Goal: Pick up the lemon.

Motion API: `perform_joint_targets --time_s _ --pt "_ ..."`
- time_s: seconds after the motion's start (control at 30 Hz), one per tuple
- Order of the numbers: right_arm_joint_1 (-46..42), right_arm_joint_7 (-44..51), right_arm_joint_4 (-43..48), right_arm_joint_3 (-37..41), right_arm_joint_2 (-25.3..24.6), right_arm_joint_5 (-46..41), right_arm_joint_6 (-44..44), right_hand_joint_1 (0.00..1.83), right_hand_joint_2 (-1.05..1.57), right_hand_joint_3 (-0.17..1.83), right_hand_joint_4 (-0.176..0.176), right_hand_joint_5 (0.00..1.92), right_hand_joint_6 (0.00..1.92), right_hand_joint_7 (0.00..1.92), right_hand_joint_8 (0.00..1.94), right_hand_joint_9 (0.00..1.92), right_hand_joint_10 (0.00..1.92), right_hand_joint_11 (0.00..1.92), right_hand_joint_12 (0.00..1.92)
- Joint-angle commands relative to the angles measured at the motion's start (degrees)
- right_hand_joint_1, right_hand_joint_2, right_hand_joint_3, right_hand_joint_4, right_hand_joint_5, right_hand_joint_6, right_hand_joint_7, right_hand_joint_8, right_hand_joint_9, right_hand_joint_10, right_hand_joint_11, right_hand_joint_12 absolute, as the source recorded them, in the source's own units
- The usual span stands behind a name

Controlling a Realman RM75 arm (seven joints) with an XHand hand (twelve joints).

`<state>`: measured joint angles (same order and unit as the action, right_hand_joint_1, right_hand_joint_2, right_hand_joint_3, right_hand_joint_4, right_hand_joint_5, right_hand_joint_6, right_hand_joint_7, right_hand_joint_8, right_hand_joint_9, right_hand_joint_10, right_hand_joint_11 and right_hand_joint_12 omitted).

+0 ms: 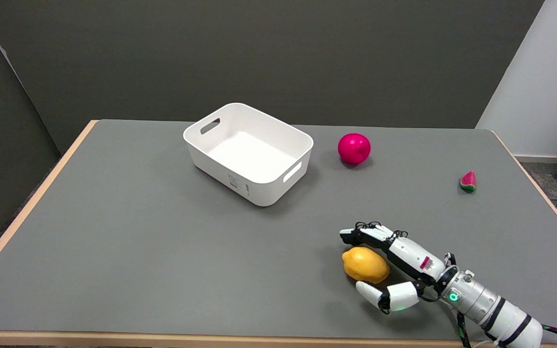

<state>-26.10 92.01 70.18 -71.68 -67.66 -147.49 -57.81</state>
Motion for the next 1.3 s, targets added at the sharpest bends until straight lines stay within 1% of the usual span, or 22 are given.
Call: perform_joint_targets --time_s 0.03,0.07,0.13,0.2,0.23,0.27,0.3,0.37,0.43,0.5,0.63,0.7,0.87,0.97,1.07,1.13,1.23,1.3 --pt "1.79 6.69 -1.28 -1.27 -1.07 -0.17 -4.19 0.9 0.72 0.92 -0.099 0.25 0.5 0.44 0.77 0.43 1.11 0.18 1.37" --pt "2.29 8.42 -1.56 -1.07 -1.85 -0.24 -5.75 0.94 0.75 0.92 -0.105 0.28 0.54 0.47 0.88 0.47 1.16 0.22 1.41" --pt "3.37 10.72 -2.76 -0.51 -3.05 -0.25 -8.83 0.97 0.84 0.86 -0.118 0.3 0.91 0.43 1.34 0.51 1.43 0.34 1.59" --pt "4.5 11.49 -4.22 0.16 -4.04 -0.25 -11.71 1.04 1.42 0.01 -0.157 0.33 1.61 0.57 1.83 0.55 1.65 0.27 1.79" --pt "5.27 11.5 -4.92 0.32 -4.06 -0.25 -12.87 1.05 1.49 -0.09 -0.163 0.34 1.69 0.58 1.91 0.54 1.75 0.18 1.86" --pt "5.8 11.5 -5.24 0.25 -3.86 -0.25 -13.43 1.04 1.5 -0.09 -0.164 0.34 1.69 0.57 1.93 0.52 1.85 0.09 1.91" --pt "6.17 11.5 -5.29 0.17 -3.68 -0.25 -13.52 1.05 1.48 -0.07 -0.168 0.34 1.68 0.58 1.93 0.52 1.88 0.06 1.92" --pt "7.26 11.42 -5.15 -0.16 -3.05 -0.25 -13.52 1.06 1.46 -0.04 -0.176 0.36 1.67 0.59 1.91 0.54 1.9 0.05 1.92" --pt "8.22 11.19 -4.75 -0.25 -2.49 -0.25 -13.29 1.05 1.47 -0.06 -0.176 0.35 1.68 0.6 1.9 0.56 1.92 0.03 1.92" --pt "9.53 11.18 -4.02 -0.49 -1.91 -0.25 -12.81 1.06 1.46 -0.06 -0.176 0.36 1.67 0.62 1.88 0.59 1.91 0.06 1.92" --pt "12.8 10.78 -1.86 -1.81 0.15 -0.25 -10.27 1.09 1.41 -0.01 -0.176 0.39 1.63 0.65 1.82 0.68 1.85 0.22 1.92" --pt "14.74 10.01 -0.93 -2.97 1.17 -0.18 -8.8 1.12 1.25 0.25 -0.176 0.52 1.66 0.59 1.71 0.7 1.88 0.25 1.92" --pt "22.2 9.81 1.72 -7.87 4.55 -0.17 -2.55 1.13 1.2 0.32 -0.176 0.55 1.65 0.61 1.68 0.74 1.86 0.29 1.92" --pt "28.59 9.82 2.17 -12.48 6.34 -0.09 1.27 1.14 1.19 0.34 -0.176 0.56 1.64 0.61 1.67 0.74 1.86 0.32 1.92" --pt "37.5 9.81 -0.36 -18.94 8.21 -0.09 3.56 1.14 1.18 0.34 -0.176 0.56 1.63 0.62 1.67 0.75 1.86 0.33 1.92" --pt "45.15 9.59 -2.86 -24.56 8.94 0.29 4.97 1.14 1.18 0.34 -0.176 0.57 1.63 0.62 1.66 0.75 1.86 0.34 1.92" --pt "53.54 8.78 -5.7 -29.92 8.72 0.79 5.9 1.15 1.17 0.35 -0.176 0.57 1.62 0.63 1.65 0.76 1.86 0.38 1.92" --pt "59.93 8.62 -9.5 -34.64 7.57 2.26 6.21 1.15 1.16 0.35 -0.176 0.58 1.61 0.63 1.64 0.76 1.86 0.4 1.92"
